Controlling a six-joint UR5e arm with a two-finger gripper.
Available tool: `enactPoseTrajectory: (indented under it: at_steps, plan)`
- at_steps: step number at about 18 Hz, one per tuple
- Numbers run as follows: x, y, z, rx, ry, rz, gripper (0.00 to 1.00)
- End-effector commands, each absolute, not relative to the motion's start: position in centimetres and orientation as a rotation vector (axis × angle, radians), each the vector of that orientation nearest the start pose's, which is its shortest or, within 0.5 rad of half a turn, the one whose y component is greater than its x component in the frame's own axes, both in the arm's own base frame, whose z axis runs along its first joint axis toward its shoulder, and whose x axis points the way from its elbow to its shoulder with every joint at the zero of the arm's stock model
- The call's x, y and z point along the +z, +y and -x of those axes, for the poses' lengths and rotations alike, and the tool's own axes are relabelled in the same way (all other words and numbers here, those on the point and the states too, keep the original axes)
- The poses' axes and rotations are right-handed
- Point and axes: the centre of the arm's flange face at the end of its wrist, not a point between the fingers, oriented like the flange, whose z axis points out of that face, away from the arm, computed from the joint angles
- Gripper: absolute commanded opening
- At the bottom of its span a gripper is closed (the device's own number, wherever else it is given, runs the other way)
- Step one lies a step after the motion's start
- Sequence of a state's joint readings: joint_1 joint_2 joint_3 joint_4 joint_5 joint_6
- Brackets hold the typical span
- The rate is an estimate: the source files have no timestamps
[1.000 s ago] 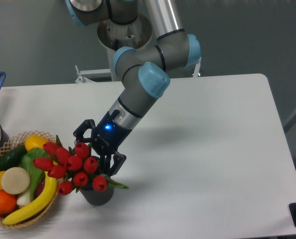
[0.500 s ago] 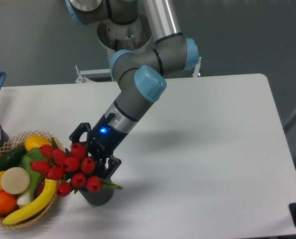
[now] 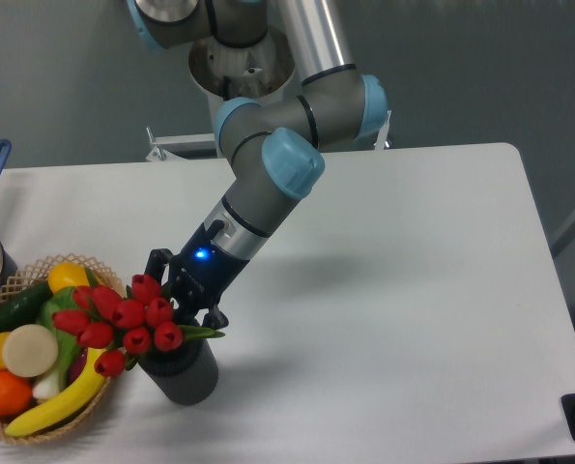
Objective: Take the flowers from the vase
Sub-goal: 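Lift the gripped tulips upward out of the black vase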
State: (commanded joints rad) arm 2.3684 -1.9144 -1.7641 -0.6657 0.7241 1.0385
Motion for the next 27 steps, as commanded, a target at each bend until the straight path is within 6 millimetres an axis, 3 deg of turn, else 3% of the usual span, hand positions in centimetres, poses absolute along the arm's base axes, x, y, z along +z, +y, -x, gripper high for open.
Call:
enactPoseTrajectory:
  at_steps: [6,11,19,27]
  plan:
    - [35.0,56.1,29.2,-0.281,0.413,2.187,0.38]
    - [38.8,54.8,30.0,-0.270,0.340,2.146,0.38]
    - [44.9,55.1,31.5,-0.269,0.172,2.120,0.38]
    - [49.7,54.1,28.7,-0.257,0.148,2.086,0.38]
